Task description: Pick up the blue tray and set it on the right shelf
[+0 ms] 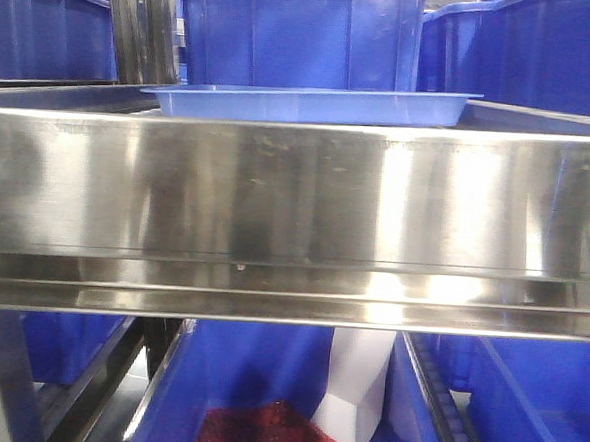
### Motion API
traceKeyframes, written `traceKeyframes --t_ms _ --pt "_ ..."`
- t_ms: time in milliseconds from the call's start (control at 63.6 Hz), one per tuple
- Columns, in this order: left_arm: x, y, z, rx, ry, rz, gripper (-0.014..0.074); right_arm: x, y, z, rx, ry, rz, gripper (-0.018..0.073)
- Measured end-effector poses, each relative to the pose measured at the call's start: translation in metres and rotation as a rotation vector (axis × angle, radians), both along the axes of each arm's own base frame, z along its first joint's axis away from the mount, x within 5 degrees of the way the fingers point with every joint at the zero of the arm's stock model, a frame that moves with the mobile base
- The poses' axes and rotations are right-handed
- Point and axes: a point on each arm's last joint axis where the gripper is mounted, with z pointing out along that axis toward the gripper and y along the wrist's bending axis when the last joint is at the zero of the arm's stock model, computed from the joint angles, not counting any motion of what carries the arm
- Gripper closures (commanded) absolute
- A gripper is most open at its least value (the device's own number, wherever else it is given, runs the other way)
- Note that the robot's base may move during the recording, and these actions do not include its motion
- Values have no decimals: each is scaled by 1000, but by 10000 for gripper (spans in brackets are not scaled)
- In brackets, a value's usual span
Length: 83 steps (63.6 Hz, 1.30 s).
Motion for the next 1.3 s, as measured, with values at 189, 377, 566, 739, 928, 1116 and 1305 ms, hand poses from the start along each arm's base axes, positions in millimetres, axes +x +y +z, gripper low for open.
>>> traceKeyframes --t_ms 189,377,566,739,928,1116,1305 --pt "10 2 -39 -11 -30 57 645 0 0 0 1 -2 0 503" --pt "11 3 -36 -17 -66 61 645 0 0 0 1 -2 0 503" --pt "10 3 -35 -18 -74 61 645 0 0 0 1 -2 0 503" --pt "10 3 -35 -18 -74 61 645 0 0 0 1 -2 0 503" --pt "10 3 -35 -18 -74 61 645 0 0 0 1 -2 0 503" --pt "10 3 -35 -18 -74 61 645 0 0 1 0 -8 0 503" --pt "10 3 -35 -18 -74 61 645 4 -4 -9 -45 -5 -99 503"
